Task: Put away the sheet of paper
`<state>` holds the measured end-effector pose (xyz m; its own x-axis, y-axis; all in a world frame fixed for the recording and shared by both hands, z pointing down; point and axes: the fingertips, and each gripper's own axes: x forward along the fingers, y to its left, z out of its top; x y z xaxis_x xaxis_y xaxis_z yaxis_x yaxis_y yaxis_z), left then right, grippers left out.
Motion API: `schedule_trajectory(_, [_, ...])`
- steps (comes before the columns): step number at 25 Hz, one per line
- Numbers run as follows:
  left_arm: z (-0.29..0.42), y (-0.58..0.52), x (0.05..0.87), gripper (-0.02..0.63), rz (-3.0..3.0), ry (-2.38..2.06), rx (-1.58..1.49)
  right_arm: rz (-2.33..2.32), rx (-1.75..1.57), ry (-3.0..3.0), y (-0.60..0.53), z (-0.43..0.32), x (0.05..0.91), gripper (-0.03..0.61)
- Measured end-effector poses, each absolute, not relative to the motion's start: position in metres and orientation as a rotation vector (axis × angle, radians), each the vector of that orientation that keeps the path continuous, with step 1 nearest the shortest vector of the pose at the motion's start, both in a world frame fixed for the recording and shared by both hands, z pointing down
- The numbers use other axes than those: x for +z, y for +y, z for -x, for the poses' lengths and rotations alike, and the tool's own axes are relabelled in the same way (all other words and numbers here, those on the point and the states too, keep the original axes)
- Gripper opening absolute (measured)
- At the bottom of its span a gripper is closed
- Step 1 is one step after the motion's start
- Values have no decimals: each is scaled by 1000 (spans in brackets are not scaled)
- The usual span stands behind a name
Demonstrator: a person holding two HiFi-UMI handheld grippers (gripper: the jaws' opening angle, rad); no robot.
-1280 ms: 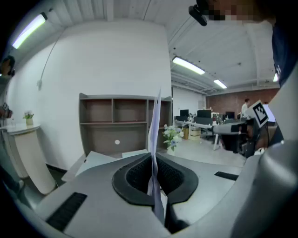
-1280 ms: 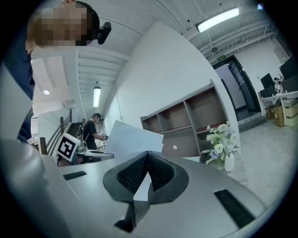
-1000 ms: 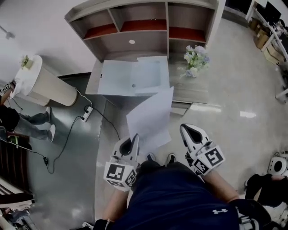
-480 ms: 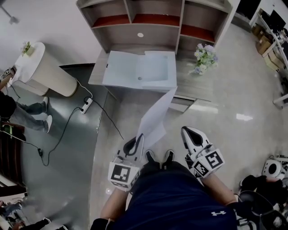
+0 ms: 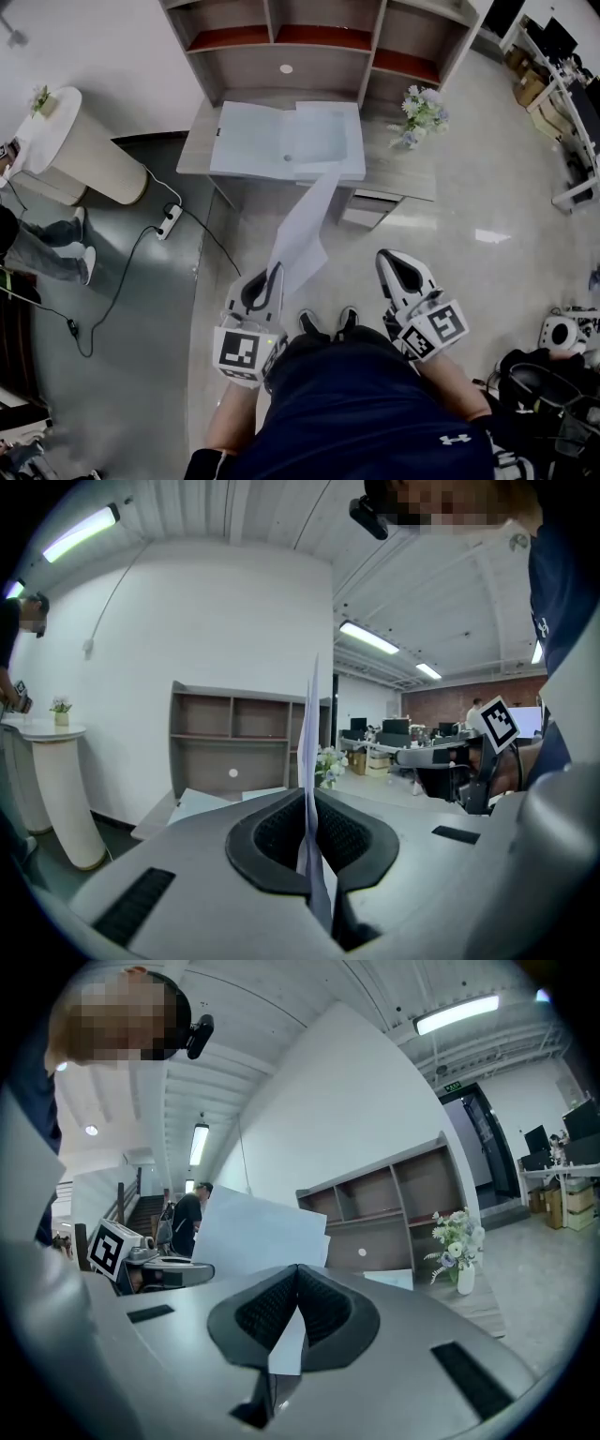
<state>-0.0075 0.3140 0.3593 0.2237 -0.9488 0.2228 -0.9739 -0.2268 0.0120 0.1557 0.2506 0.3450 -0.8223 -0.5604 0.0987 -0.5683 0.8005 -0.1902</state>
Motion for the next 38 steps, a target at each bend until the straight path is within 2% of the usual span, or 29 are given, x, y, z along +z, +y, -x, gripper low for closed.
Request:
schedule_trajectory(18, [85,306,372,15,-2304,-1857,235,-970,344,-2906,242,-100,355,6])
schedule_trajectory(28, [107,263,375,15,-2246,-1910,266,-899,369,-2936,189,-77,359,6])
schedule_trajectory(38, [110,173,379,15,-2170,-1928,294,-799,422,-2962,96,-68,359,6])
